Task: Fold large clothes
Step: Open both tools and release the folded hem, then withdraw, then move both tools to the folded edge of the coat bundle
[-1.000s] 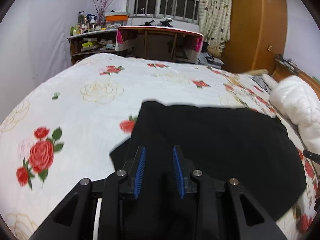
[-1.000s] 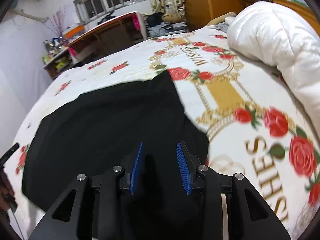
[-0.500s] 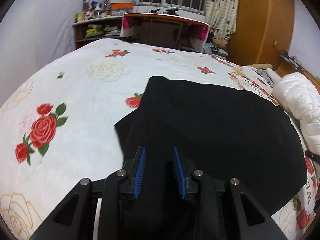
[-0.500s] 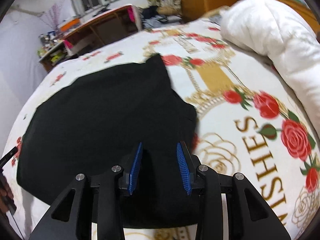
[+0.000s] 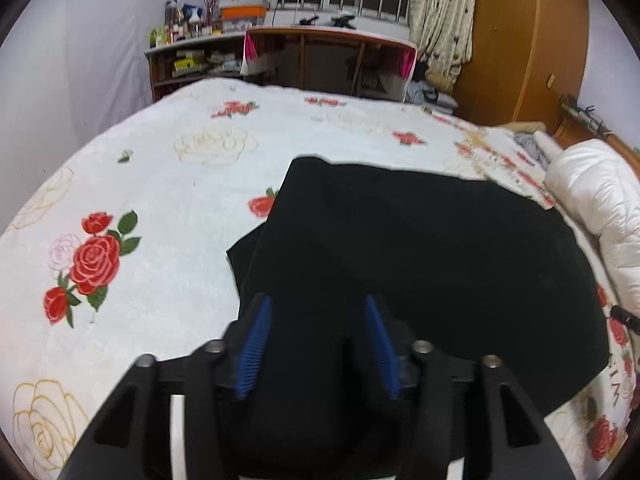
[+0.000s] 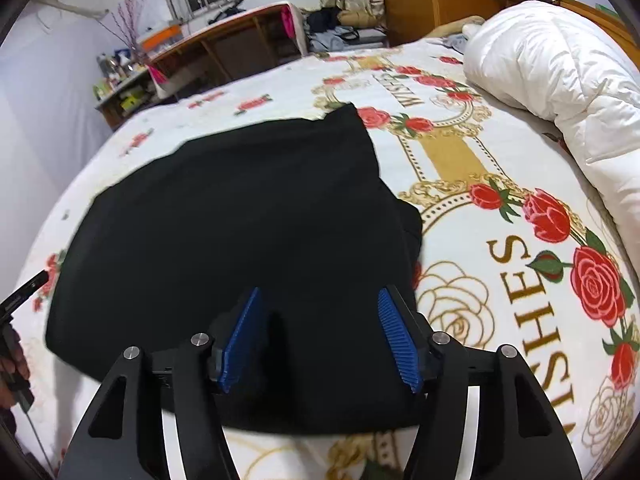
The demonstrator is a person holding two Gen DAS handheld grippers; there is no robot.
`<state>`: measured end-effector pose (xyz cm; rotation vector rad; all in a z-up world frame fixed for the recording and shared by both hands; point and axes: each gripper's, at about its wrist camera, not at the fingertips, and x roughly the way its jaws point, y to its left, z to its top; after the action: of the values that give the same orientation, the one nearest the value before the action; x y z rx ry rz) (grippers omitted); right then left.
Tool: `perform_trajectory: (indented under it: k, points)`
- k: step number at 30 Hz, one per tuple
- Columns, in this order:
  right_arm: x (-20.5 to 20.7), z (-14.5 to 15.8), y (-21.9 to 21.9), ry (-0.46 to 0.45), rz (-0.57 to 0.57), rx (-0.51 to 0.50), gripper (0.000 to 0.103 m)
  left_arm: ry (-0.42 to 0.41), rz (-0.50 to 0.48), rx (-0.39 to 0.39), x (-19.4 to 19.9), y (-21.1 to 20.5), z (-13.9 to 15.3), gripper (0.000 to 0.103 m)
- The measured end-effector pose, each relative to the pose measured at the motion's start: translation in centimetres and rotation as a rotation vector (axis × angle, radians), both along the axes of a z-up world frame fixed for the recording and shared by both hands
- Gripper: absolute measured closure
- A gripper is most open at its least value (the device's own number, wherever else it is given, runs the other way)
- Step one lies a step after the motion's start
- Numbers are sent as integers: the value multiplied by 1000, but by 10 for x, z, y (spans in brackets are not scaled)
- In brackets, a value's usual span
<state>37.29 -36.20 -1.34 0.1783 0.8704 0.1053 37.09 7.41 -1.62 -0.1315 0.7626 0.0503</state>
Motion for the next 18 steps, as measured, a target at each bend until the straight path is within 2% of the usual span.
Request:
perform_trajectory:
  k: [2, 9, 18]
  points:
    - [-12, 6, 6, -12, 9, 7, 41, -14, -5, 1, -11, -4, 11, 43]
    - [-56, 21, 26, -40, 59, 67, 41, -32, -35, 4, -52, -17, 29, 39]
    - [-71, 16, 12, -27, 43, 62, 40, 7, -7, -14, -73, 1, 13, 36]
